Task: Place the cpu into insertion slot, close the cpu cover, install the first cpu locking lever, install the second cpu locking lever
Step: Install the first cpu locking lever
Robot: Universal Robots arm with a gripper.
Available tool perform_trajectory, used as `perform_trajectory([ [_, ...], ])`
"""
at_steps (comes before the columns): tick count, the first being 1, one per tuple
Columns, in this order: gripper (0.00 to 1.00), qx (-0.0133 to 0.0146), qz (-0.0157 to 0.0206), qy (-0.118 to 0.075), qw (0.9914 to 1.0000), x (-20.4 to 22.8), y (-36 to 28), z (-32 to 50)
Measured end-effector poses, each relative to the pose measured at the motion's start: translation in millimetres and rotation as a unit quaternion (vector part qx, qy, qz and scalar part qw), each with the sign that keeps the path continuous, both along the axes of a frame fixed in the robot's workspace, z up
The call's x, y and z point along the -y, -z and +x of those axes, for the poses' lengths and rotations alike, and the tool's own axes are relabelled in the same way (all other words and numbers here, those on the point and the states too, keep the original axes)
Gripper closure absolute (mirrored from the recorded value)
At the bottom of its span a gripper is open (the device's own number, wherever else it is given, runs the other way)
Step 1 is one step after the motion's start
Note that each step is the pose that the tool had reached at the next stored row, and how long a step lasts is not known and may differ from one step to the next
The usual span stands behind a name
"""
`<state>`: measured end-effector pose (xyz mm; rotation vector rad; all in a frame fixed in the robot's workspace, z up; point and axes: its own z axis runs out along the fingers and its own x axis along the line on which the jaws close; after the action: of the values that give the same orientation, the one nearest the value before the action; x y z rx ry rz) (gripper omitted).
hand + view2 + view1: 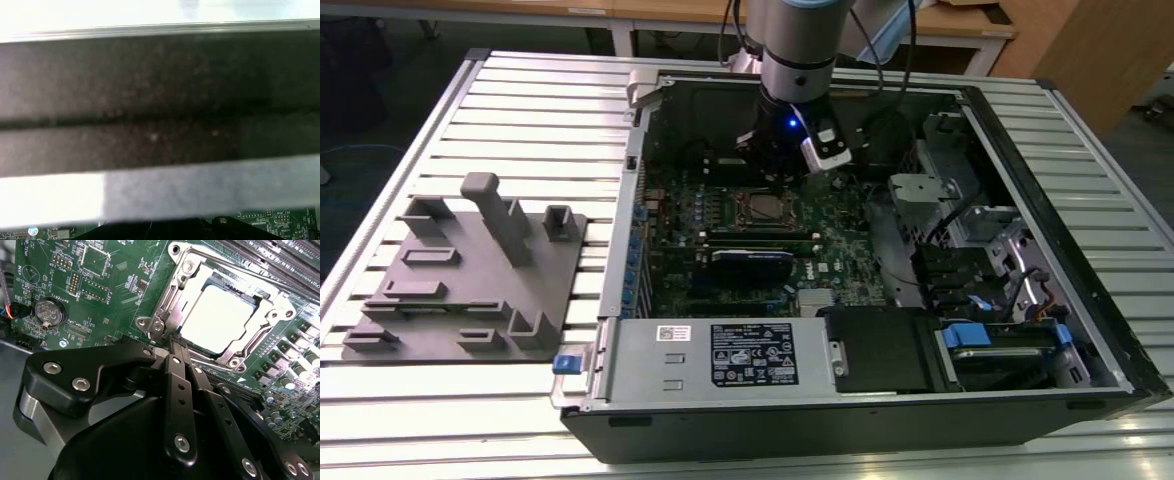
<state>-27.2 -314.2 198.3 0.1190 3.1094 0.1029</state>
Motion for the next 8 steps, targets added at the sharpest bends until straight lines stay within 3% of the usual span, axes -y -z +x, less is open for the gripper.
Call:
perform_trajectory([
  [8,0.9,0.0,0.0035,0.0,0.99999,0.0,-4.1,-1.5],
])
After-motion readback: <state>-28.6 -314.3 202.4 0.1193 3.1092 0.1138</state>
